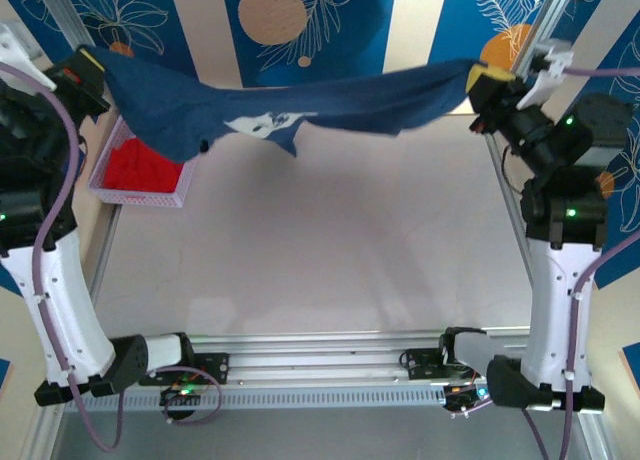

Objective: Fold the inside-out t-shirt

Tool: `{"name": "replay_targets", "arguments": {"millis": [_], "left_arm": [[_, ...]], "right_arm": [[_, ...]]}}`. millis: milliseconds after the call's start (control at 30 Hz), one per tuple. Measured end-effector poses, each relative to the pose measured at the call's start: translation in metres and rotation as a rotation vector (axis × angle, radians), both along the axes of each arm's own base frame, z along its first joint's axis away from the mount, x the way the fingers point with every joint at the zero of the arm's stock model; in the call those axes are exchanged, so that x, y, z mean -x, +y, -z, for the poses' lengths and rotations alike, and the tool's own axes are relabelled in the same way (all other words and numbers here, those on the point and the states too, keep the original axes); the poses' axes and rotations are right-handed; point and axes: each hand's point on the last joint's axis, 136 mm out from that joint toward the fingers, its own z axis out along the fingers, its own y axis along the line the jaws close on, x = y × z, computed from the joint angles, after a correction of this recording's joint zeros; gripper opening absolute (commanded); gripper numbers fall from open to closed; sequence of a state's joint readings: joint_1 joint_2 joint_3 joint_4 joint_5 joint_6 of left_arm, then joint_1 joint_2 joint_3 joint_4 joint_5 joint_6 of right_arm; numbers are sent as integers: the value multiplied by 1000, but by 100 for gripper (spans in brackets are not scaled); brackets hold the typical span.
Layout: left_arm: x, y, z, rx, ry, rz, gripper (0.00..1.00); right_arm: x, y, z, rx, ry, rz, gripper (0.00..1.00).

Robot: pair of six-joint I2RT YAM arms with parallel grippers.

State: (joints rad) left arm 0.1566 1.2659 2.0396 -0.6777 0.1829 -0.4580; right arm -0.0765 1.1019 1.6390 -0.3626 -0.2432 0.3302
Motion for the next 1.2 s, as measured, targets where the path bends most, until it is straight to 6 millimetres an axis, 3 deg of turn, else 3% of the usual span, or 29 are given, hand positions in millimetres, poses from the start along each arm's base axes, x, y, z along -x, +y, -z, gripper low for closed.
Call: {"name": "replay_targets", "arguments": {"millis": [67, 200, 267, 300, 333, 400, 500, 567, 767, 900, 1000, 1100, 1200], "left_arm": [[-26, -1, 50, 16, 108, 14, 0], [-88, -15, 175, 29, 421, 75, 0], [-103, -22, 225, 32, 555, 95, 0], [-105, -24, 239, 32, 600, 102, 0], [-104, -25, 243, 28, 613, 107, 0], [-100, -26, 231, 19, 593, 108, 0], [-87, -26, 183, -1, 477, 104, 0], [-67, -25, 146, -25, 382, 95, 0], [37, -21, 41, -106, 80, 30, 0], [110, -19, -8, -151, -89, -22, 0], [149, -15, -43, -178, -202, -64, 0], [162, -11, -64, -191, -262, -99, 0], [137, -7, -67, -201, -241, -115, 0]], "right_arm": [[-21, -1, 40, -18, 107, -1, 0], [-95, -4, 149, -28, 428, 38, 0], [-107, -5, 209, -28, 574, 63, 0], [-103, -6, 234, -27, 646, 70, 0], [-98, -6, 247, -24, 693, 76, 0], [-95, -6, 243, -19, 691, 79, 0], [-84, -8, 206, -7, 595, 85, 0], [-65, -8, 177, 4, 513, 89, 0], [25, -9, 79, 35, 239, 110, 0], [86, -9, 30, 47, 79, 119, 0], [119, -9, 2, 52, -14, 127, 0], [130, -11, -15, 60, -62, 145, 0], [122, -16, -17, 77, -59, 174, 0]]}}
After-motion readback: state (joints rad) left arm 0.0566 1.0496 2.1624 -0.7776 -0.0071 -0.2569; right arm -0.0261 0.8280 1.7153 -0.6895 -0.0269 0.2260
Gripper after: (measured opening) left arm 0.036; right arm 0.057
